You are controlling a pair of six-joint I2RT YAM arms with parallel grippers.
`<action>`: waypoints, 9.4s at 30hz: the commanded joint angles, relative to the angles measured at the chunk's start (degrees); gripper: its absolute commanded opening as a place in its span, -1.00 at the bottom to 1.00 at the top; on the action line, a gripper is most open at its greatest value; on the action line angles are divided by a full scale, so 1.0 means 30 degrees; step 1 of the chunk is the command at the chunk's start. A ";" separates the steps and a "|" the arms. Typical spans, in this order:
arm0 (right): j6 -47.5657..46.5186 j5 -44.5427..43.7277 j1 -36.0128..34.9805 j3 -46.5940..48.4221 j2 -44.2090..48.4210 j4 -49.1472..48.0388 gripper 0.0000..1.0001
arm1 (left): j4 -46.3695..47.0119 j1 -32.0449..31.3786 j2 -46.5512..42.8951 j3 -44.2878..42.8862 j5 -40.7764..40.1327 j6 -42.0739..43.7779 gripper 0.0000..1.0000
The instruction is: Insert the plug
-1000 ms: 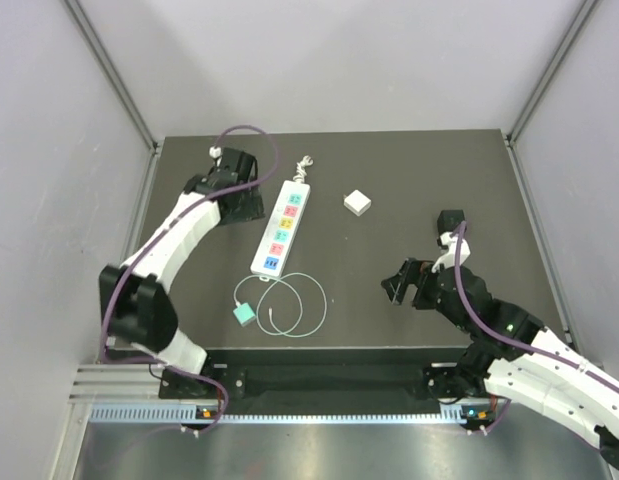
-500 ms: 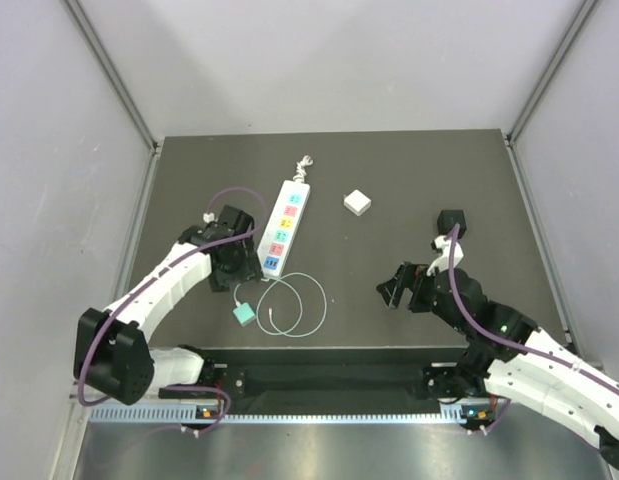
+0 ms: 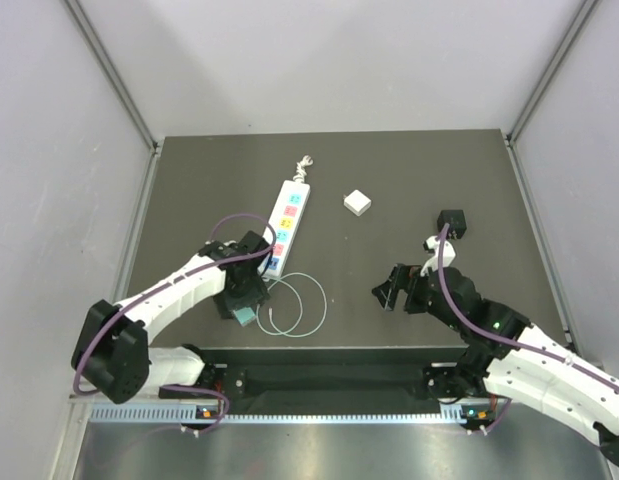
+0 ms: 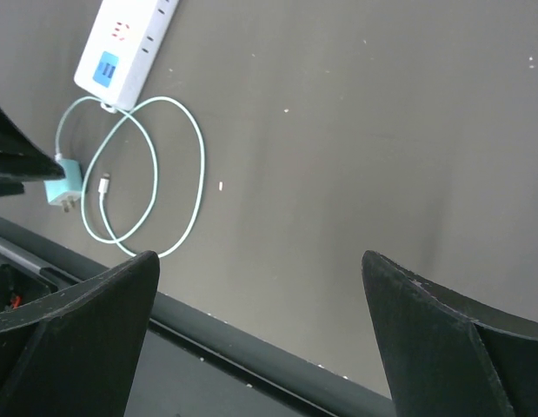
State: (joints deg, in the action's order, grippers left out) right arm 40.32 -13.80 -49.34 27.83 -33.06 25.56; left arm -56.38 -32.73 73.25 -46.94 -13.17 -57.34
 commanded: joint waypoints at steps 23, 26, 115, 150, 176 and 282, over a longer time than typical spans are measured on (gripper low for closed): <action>0.0038 0.0206 -0.0164 0.0418 0.0883 -0.0055 0.99 | 0.2653 -0.0281 0.1159 0.1411 -0.1266 -0.0606 -0.66; 0.0038 0.0060 -0.0134 0.0856 0.0941 0.0268 0.99 | 0.1394 -0.0573 0.0634 -0.0052 -0.1439 0.0887 -1.00; -0.3390 0.9820 0.6311 1.0118 -0.9841 -0.0582 -1.00 | 0.9864 -0.1861 -0.4296 -0.3248 0.1151 0.9805 0.35; -0.3155 -0.1079 0.1975 2.3348 -2.2286 0.2550 -1.00 | 1.4953 0.6987 0.4001 0.1025 0.7318 0.5317 -0.93; -0.6847 0.2021 0.3585 3.0329 -3.1518 0.1293 -1.00 | 1.0709 0.4699 -0.3265 0.0646 0.5035 0.7452 0.96; -0.2980 0.1934 0.2913 2.8514 -2.9642 0.7065 -1.00 | 0.5934 0.5490 0.0425 -0.3219 0.4301 1.0089 0.86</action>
State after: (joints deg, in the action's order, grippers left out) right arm 29.80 -7.70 -39.40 110.41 -121.03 47.27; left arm -37.34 -16.38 74.43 -54.41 -0.78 -30.39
